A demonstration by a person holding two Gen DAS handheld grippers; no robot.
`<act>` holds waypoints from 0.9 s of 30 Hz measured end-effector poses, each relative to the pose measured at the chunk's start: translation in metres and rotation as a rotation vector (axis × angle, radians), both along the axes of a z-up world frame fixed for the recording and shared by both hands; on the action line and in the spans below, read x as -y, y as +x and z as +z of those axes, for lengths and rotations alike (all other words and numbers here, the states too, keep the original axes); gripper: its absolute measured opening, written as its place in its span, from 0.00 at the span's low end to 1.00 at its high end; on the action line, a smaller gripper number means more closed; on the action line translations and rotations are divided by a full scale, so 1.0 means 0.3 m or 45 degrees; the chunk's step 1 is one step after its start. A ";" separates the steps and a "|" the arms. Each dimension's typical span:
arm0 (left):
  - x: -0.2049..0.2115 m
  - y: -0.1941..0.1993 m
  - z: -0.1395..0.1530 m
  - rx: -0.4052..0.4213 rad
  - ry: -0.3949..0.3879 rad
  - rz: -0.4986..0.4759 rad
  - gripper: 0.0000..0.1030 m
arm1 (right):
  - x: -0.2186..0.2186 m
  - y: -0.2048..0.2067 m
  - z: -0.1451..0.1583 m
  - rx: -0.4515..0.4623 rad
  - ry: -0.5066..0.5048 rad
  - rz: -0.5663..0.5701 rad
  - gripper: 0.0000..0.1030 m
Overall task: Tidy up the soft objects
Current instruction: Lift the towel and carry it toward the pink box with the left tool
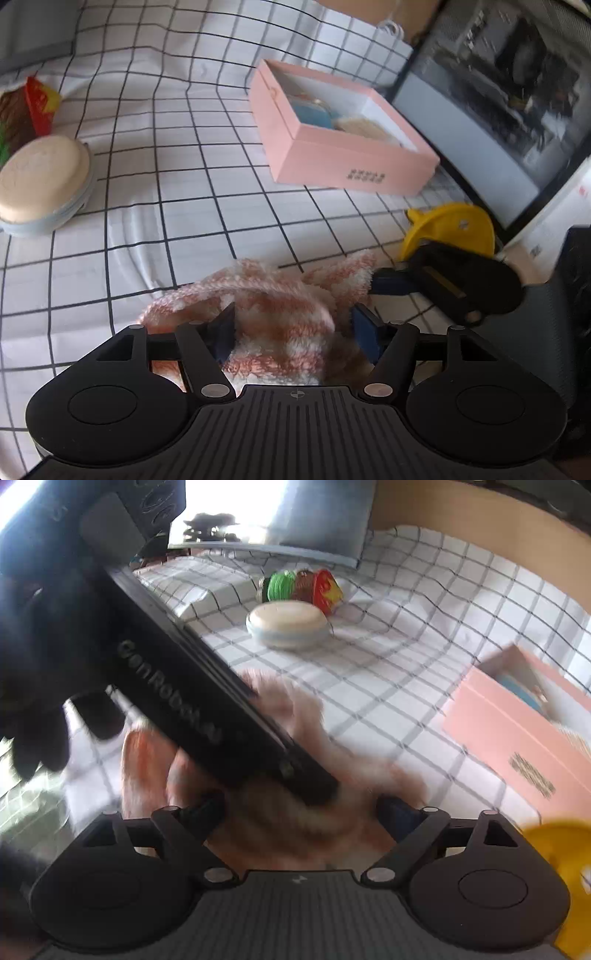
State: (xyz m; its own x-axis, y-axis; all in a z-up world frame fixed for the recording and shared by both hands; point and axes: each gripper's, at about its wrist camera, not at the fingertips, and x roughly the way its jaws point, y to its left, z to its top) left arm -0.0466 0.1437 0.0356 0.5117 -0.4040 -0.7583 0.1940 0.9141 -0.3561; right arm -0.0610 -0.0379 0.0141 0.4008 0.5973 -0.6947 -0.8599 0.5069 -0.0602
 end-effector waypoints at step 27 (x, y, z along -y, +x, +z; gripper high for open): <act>0.143 -0.079 -0.011 0.166 0.345 0.094 0.38 | 0.336 0.125 0.087 0.204 -0.042 -0.651 0.48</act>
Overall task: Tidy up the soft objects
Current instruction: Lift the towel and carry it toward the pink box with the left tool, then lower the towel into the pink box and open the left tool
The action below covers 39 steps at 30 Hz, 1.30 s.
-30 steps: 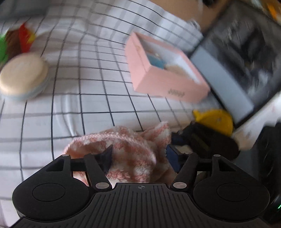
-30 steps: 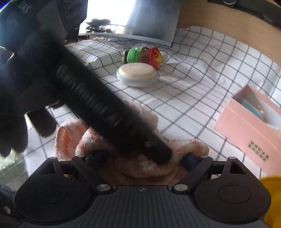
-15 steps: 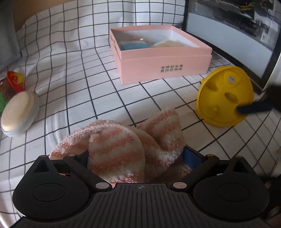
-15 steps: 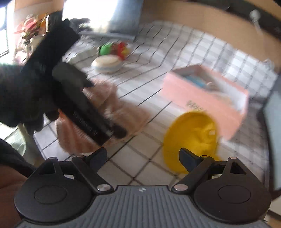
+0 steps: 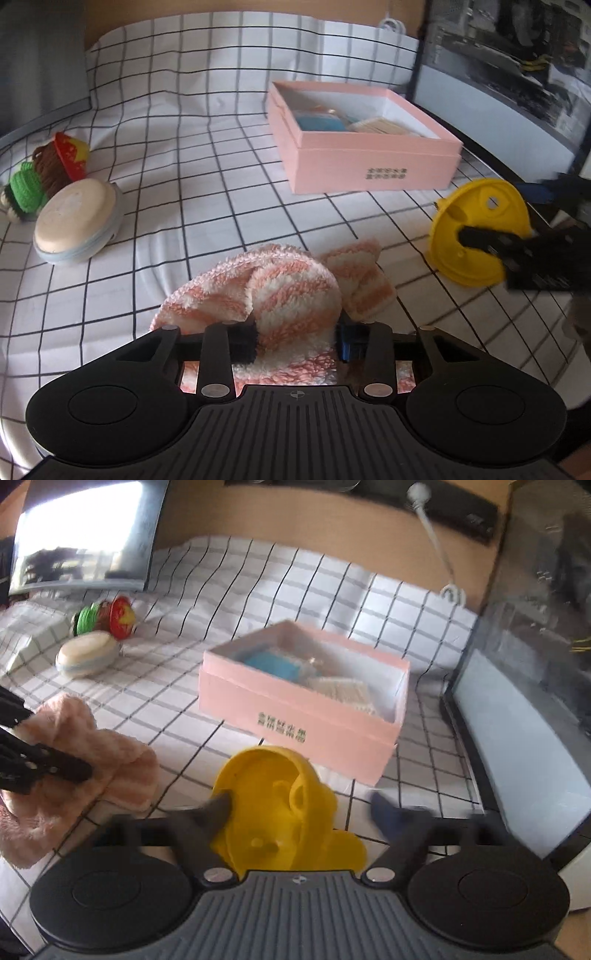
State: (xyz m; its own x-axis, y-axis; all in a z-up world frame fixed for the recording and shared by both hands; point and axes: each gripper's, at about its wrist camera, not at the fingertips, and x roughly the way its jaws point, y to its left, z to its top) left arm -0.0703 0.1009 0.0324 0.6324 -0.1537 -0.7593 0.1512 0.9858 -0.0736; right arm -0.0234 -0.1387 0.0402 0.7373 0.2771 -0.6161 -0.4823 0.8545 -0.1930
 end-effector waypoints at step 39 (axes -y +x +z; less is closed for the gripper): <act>0.202 0.717 0.229 0.093 -0.152 -0.273 0.49 | 0.205 0.013 0.293 0.198 0.207 -0.226 0.19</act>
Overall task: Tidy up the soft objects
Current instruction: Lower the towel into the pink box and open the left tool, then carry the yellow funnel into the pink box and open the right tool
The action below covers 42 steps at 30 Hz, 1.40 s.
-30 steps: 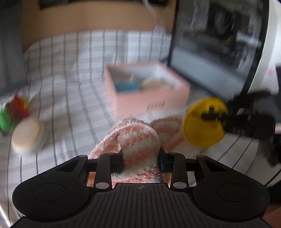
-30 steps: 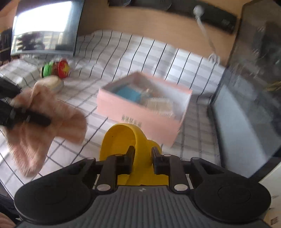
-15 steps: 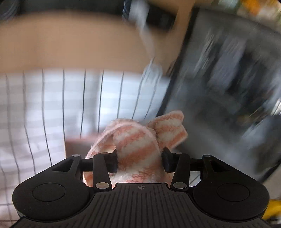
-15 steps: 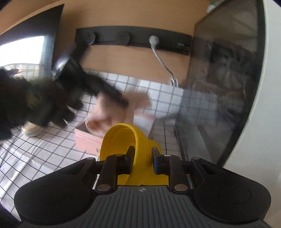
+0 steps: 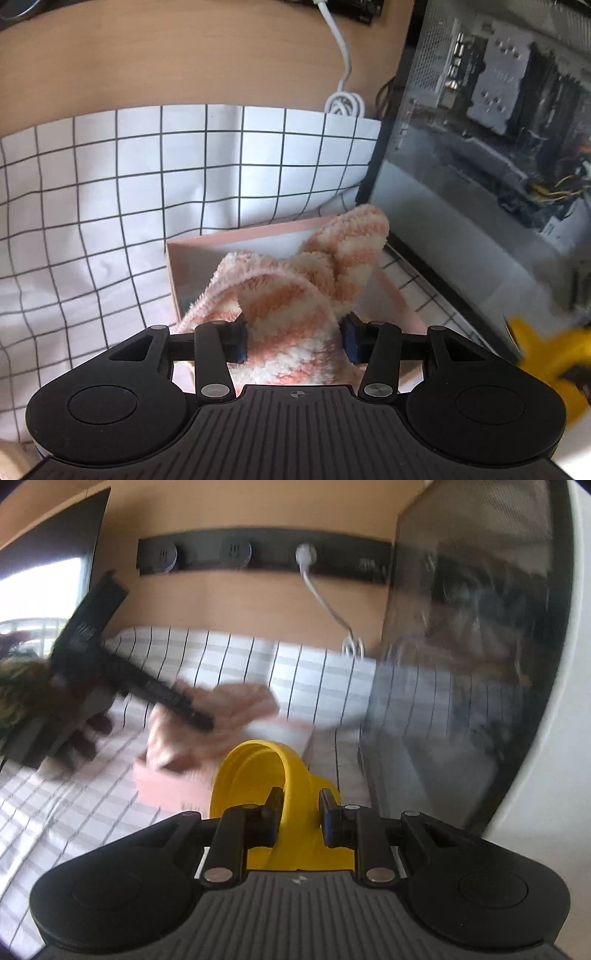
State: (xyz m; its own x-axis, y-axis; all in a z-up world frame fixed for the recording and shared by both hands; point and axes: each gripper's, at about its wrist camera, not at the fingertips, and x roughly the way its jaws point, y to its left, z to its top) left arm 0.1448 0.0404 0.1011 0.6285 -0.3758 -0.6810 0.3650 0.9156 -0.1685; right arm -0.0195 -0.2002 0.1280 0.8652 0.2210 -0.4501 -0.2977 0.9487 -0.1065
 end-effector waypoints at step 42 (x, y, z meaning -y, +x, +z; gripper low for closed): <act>-0.135 -0.085 0.009 0.082 -0.022 -0.033 0.49 | -0.318 0.572 -0.202 -0.062 -0.249 0.150 0.19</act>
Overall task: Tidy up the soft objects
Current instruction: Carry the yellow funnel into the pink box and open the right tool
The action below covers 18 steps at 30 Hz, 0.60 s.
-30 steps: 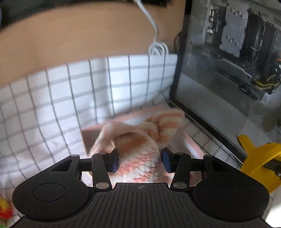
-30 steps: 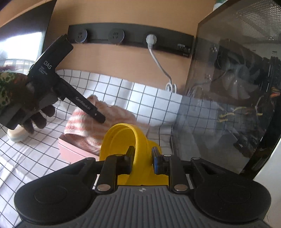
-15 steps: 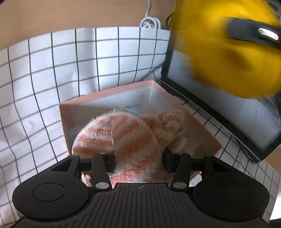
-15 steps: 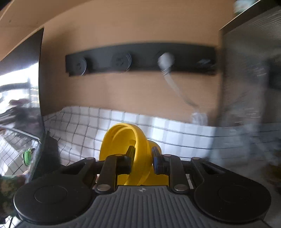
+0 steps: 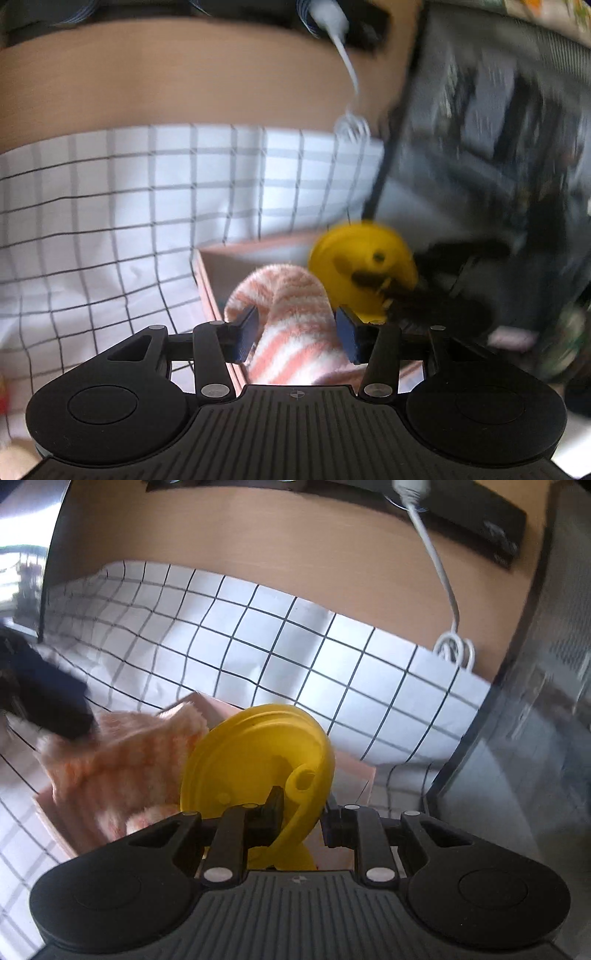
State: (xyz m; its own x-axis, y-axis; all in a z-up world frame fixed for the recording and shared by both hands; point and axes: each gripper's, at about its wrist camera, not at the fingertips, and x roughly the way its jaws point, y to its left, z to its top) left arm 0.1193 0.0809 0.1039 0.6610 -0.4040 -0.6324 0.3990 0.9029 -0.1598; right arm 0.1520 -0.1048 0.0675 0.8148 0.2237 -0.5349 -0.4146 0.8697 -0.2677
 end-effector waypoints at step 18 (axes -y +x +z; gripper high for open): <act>-0.212 -0.288 -0.108 -0.133 -0.310 0.385 0.49 | -0.186 0.090 -0.040 0.199 -0.398 0.042 0.20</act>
State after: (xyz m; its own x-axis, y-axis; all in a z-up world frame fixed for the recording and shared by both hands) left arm 0.0329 0.1445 0.0715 0.7104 -0.3471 -0.6122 0.0910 0.9079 -0.4091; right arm 0.1790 -0.0489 0.0556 0.8875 0.0963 -0.4507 -0.3737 0.7226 -0.5816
